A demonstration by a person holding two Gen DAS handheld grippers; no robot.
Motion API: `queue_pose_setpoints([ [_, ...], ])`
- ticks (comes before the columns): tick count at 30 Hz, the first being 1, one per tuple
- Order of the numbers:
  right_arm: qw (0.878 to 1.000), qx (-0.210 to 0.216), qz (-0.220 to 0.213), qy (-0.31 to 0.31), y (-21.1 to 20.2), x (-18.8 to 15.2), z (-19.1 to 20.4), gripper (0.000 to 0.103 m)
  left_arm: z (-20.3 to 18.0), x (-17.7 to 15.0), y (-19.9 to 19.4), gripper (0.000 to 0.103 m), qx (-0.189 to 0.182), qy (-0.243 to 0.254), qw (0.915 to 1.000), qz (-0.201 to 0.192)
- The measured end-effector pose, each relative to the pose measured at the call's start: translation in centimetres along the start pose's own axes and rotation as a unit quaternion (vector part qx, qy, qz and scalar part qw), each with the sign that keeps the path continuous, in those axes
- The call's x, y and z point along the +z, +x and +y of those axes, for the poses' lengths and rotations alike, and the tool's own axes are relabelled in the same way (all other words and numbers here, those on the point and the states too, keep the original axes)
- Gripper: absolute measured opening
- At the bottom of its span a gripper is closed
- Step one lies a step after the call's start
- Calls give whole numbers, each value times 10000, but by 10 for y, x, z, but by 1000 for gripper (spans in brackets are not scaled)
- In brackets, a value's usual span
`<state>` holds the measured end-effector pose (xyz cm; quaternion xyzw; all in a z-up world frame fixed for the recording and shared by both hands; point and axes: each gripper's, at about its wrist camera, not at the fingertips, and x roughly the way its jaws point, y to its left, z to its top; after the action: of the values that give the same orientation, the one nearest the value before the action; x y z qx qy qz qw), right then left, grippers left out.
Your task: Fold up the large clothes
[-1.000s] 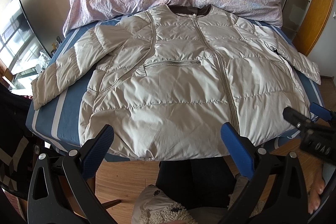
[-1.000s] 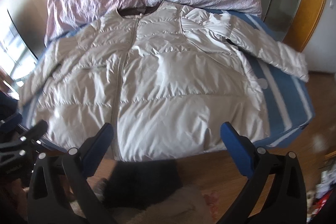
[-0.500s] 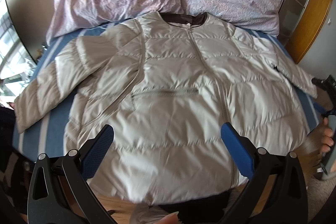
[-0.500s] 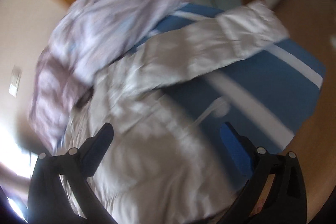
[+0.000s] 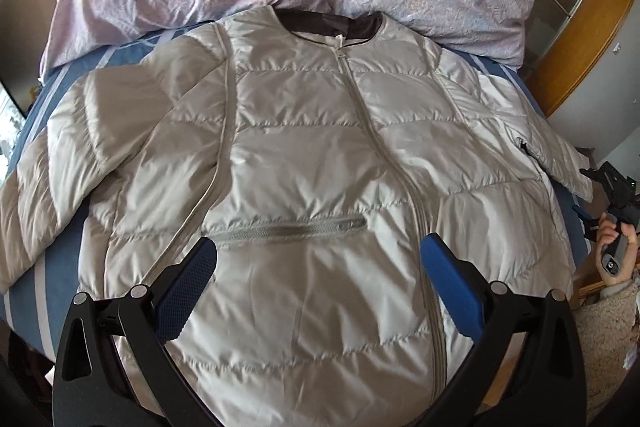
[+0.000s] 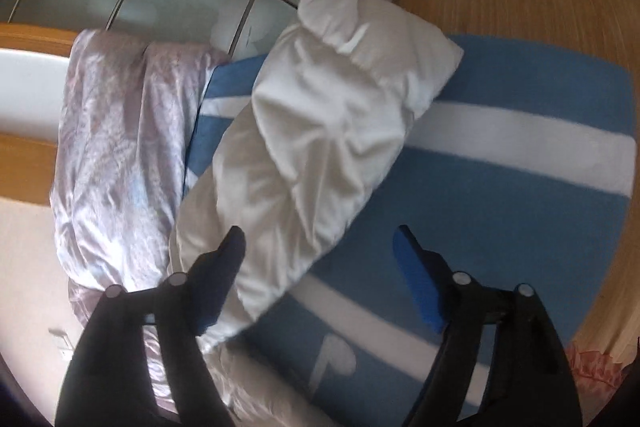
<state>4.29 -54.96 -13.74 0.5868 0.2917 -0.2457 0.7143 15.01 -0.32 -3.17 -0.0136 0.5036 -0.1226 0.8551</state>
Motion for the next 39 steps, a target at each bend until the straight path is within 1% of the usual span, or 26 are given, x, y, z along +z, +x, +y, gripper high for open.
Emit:
queue_pose_setpoints([
  [3,9999,-63,-65,109,7,9,-4,67,3,5,3,102,-88,-77,9999,-64],
  [5,9997,-82,-159,193,11,16,-7,58,6,8,4,102,-59,-145,9998,-107],
  [6,9995,-111,-198,202,10,18,-9,56,9,9,5,102,-32,-169,9998,-137],
  [7,9993,-160,-246,211,11,19,-10,51,11,9,5,102,-7,-189,9997,-164],
  [8,9991,-213,-295,218,12,22,-10,43,15,10,6,102,32,-238,9995,-193],
  [9,9988,-282,-335,222,13,23,-9,39,17,11,6,102,29,-268,9994,-207],
  [11,9979,-440,-440,165,15,24,-7,26,23,11,6,102,53,-340,9990,-280],
  [14,9959,-597,-665,-142,14,23,6,13,32,10,4,102,182,-400,9979,-469],
  [16,9928,-693,-874,-446,7,21,19,10,37,9,3,102,325,-374,9970,-595],
  [19,9861,-853,-1138,-863,0,17,41,8,45,6,2,102,369,-374,9963,-675],
  [22,9793,-945,-1338,-1194,-7,12,60,6,55,4,3,102,235,-451,9965,-662],
  [24,9720,-1022,-1512,-1478,-13,7,75,6,60,2,1,102,193,-482,9962,-700],
  [26,9626,-1090,-1683,-1824,-19,-1,93,5,63,0,-4,102,247,-442,9949,-870],
  [27,9573,-1109,-1763,-2006,-23,-6,103,5,64,-2,-8,102,267,-388,9937,-1019],
  [28,9517,-1107,-1841,-2193,-28,-12,112,5,65,-4,-14,102,323,-306,9906,-1292],
  [29,9435,-1079,-1941,-2457,-34,-20,128,5,66,-7,-20,102,375,-270,9872,-1524],
  [31,9309,-966,-2077,-2844,-43,-35,154,5,70,-10,-28,102,391,-281,9819,-1834],
  [32,9209,-854,-2157,-3134,-49,-47,172,5,74,-10,-30,102,385,-315,9811,-1869],
  [33,9139,-776,-2197,-3324,-52,-56,185,5,77,-9,-32,102,333,-355,9812,-1867],
  [35,8940,-495,-2247,-3844,-60,-87,217,5,85,-10,-34,102,302,-493,9814,-1832],
  [36,8868,-377,-2244,-4023,-62,-99,228,5,88,-10,-33,102,315,-539,9822,-1770],
  [38,8659,-47,-2206,-4490,-66,-135,255,5,97,-9,-31,102,320,-683,9848,-1562],
  [39,8576,83,-2174,-4661,-66,-150,264,5,102,-10,-30,102,356,-767,9853,-1482],
])
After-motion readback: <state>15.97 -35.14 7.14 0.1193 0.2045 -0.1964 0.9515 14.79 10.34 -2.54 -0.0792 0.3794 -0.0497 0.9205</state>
